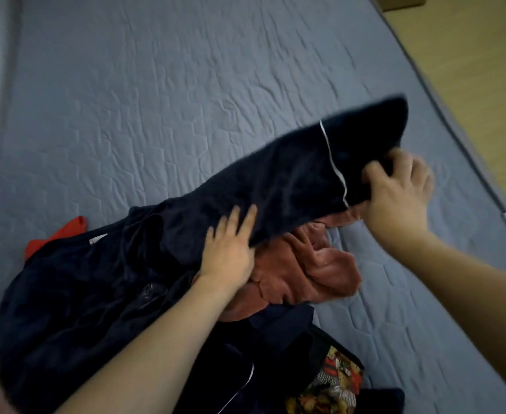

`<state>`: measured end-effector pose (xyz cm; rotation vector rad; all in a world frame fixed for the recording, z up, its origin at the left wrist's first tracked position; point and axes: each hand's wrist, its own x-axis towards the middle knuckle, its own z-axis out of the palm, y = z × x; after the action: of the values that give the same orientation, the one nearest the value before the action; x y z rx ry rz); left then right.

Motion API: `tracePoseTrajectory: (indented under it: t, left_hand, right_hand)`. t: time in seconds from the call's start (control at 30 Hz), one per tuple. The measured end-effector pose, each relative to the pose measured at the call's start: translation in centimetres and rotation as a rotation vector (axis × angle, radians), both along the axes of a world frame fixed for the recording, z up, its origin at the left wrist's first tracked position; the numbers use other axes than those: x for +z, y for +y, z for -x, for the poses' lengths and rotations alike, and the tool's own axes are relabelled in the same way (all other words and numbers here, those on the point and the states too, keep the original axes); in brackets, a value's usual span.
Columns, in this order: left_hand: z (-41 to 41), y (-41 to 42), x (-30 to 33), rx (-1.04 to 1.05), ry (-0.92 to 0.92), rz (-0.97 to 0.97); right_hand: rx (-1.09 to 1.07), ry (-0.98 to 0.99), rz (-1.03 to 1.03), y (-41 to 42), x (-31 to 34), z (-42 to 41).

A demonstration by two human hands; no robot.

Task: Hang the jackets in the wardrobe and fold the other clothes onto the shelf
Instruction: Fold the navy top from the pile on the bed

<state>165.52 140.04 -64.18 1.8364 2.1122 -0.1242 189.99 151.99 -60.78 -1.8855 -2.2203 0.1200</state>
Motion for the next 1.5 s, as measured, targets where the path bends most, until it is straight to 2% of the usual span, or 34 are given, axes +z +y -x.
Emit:
tracePoseTrajectory:
  t: [0.03,0.07,0.13,0.17,0.2,0.3,0.37,0.43,0.5,0.57,0.63,0.67,0.73,0.77,0.8,0.93,1.1,1.23,1.33,1.4,1.43,1.5]
  left_hand:
    - [-0.7,-0.9,-1.4,-0.055,0.028,0.179]
    - [-1.1,-1.6,-2.6,-0.088,0.024,0.329]
    - [-1.1,-2.3,-4.2,-0.105,-0.006,0.461]
    - [-0.8,-2.3,-4.6,-0.103,-0.012,0.477]
    - [-0.5,-2.0,-4.9,-0.100,-0.016,0.483]
    - [0.1,-1.2,-5.1,-0.092,-0.038,0.520]
    - [0.1,-1.1,-4.9,-0.087,-0.040,0.533]
    - [0.1,-1.1,-4.6,-0.074,-0.051,0.520]
    - [0.0,-1.3,-4.3,-0.070,-0.072,0.465]
    - [-0.1,-1.2,-4.0,-0.065,-0.108,0.396]
    - [-0.1,-0.7,-3.4,-0.003,-0.246,0.342]
    - [0.2,-0.4,-3.0,0.096,-0.423,0.317]
    - [1.3,0.0,-1.6,0.410,-0.889,0.277]
    - [2.3,-0.2,-0.9,0.551,-1.047,0.256]
    - [3.7,-0.5,-0.1,0.641,-1.118,0.222]
    - [11.9,-4.5,2.5,0.901,-1.136,0.144]
    - [25.3,-11.6,5.7,1.219,-1.155,0.112]
    - [34.7,-14.3,6.7,1.295,-1.302,-0.022]
    - [40.8,-15.9,5.6,1.296,-1.385,-0.122]
    - [43.6,-17.4,3.8,1.312,-1.395,-0.107]
    - [44.5,-18.3,2.7,1.318,-1.364,-0.060]
    - [45.1,-20.1,0.3,1.342,-1.250,0.033]
  right_hand:
    - [-0.097,0.025,0.220,-1.5,-1.6,-0.3]
    - [-0.252,0.178,0.479,-2.8,-3.0,-0.6]
    - [-0.734,0.761,0.939,-4.6,-5.3,-0.7]
    - [-0.945,1.006,1.088,-5.3,-6.3,-0.9]
    - [-1.078,1.154,1.177,-5.6,-7.0,-1.1]
    - [-1.310,1.280,1.286,-6.0,-10.0,-1.5]
    - [-1.378,1.248,1.346,-6.3,-10.7,-1.0]
    - [-1.389,1.231,1.311,-6.1,-11.0,-0.5]
    - [-1.316,1.260,1.151,-4.9,-10.4,0.2]
    - [-1.214,1.307,0.798,-2.5,-8.9,1.3]
    - [-0.949,1.391,0.494,-0.6,-5.4,3.5]
    - [-0.808,1.414,0.424,0.1,-3.4,4.9]
    - [-0.590,1.414,0.415,0.8,0.5,8.2]
    - [-0.486,1.429,0.426,1.1,2.1,10.0]
    - [-0.393,1.444,0.437,1.0,3.4,11.9]
    - [-0.178,1.335,0.443,-1.2,5.9,20.5]
    - [0.002,1.160,0.530,-7.7,5.3,31.3]
    - [0.245,1.010,0.595,-15.0,4.0,41.1]
    - [0.592,0.865,0.736,-20.9,2.4,46.9]
    - [0.779,0.693,0.837,-23.9,0.3,48.6]
    - [0.785,0.606,0.779,-24.6,-0.9,48.7]
    - [0.606,0.446,0.536,-24.2,-3.4,47.8]
